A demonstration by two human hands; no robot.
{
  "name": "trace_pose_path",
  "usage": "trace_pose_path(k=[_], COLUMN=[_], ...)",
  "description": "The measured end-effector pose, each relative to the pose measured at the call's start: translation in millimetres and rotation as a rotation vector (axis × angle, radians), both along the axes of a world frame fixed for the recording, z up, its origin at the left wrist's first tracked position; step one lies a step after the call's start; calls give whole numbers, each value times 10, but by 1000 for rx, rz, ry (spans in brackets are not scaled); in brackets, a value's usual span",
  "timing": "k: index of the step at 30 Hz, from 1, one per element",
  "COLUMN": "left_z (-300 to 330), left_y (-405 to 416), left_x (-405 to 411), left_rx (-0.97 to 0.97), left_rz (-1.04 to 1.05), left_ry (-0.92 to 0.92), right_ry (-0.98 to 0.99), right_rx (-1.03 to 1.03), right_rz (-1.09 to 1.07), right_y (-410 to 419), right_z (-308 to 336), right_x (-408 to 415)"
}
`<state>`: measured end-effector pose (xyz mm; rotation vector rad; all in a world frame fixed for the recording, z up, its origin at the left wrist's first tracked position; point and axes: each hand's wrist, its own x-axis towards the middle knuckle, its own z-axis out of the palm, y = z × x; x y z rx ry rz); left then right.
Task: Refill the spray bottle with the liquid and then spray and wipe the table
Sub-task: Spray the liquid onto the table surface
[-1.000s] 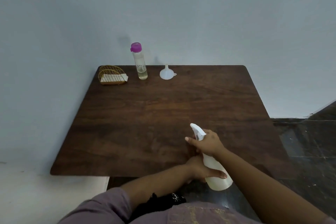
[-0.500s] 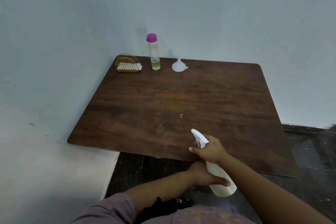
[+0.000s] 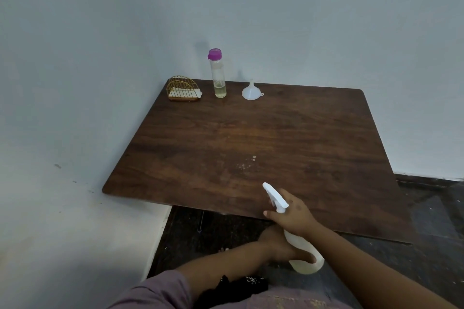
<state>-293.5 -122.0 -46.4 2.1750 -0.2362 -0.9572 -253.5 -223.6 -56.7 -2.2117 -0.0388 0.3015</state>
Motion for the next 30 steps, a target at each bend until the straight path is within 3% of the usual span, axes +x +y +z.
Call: trace_pose_path(k=[8, 14, 20, 25, 30], left_z=[105, 153, 151, 158, 78], left_y=[72, 110, 208, 170, 158], left_x=[-3, 49, 53, 10, -12], left_rx=[-15, -25, -38, -39, -62], left_rz=[67, 161, 159, 154, 194], left_ry=[25, 38, 48, 78, 72], right_ry=[-162, -31, 60, -24, 19], right_rx=[-44, -46, 15, -23, -33], right_rz=[-16, -109, -42, -131, -42], right_y=[80, 137, 210, 271, 286], right_z=[54, 75, 142, 131, 126], right_x=[104, 225, 197, 137, 132])
